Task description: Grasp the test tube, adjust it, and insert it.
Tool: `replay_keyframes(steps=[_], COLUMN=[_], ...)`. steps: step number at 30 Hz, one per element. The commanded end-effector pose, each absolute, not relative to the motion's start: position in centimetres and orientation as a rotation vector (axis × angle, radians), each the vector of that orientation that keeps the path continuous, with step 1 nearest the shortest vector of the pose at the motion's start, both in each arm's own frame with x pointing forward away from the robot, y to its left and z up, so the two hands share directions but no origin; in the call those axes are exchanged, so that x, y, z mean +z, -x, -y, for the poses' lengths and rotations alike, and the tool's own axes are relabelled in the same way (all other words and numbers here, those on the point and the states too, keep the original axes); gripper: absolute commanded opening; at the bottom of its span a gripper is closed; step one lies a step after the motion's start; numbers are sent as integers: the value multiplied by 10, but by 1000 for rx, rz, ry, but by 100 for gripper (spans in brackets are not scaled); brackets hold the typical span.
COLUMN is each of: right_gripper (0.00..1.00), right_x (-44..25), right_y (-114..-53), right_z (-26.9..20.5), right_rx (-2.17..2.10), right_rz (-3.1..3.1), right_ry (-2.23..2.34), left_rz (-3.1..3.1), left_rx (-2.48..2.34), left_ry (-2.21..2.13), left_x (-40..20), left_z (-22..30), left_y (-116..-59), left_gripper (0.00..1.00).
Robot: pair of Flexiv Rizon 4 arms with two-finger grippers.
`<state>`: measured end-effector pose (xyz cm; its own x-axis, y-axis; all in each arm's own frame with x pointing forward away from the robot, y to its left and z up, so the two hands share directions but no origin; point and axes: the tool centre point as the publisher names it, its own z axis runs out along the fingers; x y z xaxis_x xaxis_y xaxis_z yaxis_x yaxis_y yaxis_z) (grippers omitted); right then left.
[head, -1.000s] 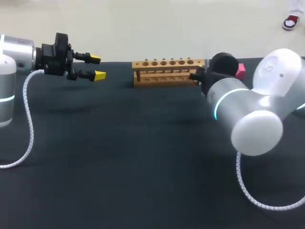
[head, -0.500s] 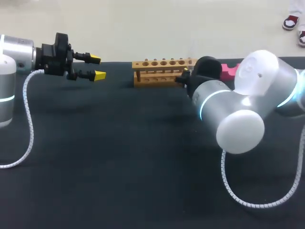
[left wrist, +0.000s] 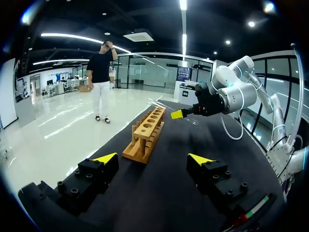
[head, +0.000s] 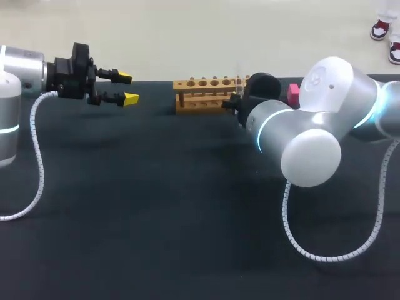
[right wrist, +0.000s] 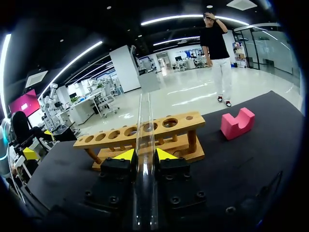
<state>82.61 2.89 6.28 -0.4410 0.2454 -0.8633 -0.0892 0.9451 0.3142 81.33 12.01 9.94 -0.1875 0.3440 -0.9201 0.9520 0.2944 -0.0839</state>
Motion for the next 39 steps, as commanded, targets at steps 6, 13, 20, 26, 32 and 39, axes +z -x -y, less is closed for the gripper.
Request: replay_keyframes(steps=[6,13,20,26,32,39], right_gripper=[0,0,0,0,0,0], right_x=[53,51,47,45,43,41], right_y=[-834,-835,-833,-834,-834,-835], right_z=[-30,-30,-29,-30,-31,-34], right_rx=[524,540,557,572,582,578], right_rz=[-1986,-2019,-2081,-2137,-2178,-2219], right_ry=[-20,-14,11,31,43,44], left_rz=[-1701,-1701,-1701,-1701,-1701,-1701], left_rx=[-893,-893,-893,-893,-893,-893], left_ry=[-1185,-1185,-1185,-1185,-1185,-1185], left_x=[99,99,99,99,99,99], left_z=[-121,-121,-121,-121,-121,-121], left_y=[-813,-813,-813,-813,-813,-813], left_gripper=[100,100,100,100,100,100])
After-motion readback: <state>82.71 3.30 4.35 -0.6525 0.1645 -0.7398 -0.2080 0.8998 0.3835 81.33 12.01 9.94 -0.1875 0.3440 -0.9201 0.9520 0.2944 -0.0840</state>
